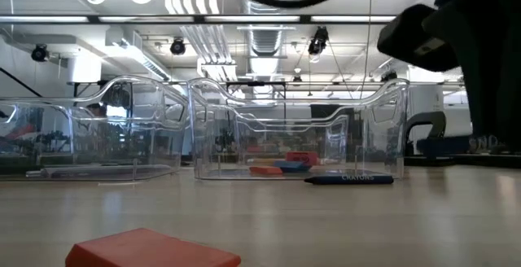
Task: Sort crayons/erasers/pens/pencils in bins
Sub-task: Put the blue crayon into the top left transparent bin
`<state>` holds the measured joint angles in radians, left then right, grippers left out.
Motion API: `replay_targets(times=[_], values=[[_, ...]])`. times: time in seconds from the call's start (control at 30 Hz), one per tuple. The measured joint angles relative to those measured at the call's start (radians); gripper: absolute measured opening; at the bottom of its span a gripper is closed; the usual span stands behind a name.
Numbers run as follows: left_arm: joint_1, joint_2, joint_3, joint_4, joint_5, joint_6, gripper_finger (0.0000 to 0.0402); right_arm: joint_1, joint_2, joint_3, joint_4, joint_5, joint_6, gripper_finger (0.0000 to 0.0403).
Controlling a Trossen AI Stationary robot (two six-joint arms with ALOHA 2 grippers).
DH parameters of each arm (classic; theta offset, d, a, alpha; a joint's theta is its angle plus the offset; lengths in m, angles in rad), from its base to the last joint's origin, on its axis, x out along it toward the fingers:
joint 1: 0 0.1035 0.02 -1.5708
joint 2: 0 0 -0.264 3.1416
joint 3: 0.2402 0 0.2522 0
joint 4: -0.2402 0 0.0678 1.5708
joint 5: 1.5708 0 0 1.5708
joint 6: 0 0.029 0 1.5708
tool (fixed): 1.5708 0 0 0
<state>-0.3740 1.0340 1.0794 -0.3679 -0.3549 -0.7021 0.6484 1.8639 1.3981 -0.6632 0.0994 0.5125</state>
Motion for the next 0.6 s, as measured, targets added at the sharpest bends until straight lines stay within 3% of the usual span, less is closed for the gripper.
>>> replay_targets(times=[0.27,0.4,0.6], values=[[0.001,0.035,0.000,0.001,0.113,-0.001,0.0071,0.002,-0.095,-0.003,-0.040,0.006,-0.027,0.0013],[0.000,0.068,0.000,0.001,0.194,0.004,0.0101,0.002,-0.161,-0.004,-0.044,0.018,-0.027,0.0013],[0.000,0.092,0.000,0.006,0.198,0.099,0.0158,0.002,-0.263,-0.005,-0.045,0.093,-0.014,0.0013]])
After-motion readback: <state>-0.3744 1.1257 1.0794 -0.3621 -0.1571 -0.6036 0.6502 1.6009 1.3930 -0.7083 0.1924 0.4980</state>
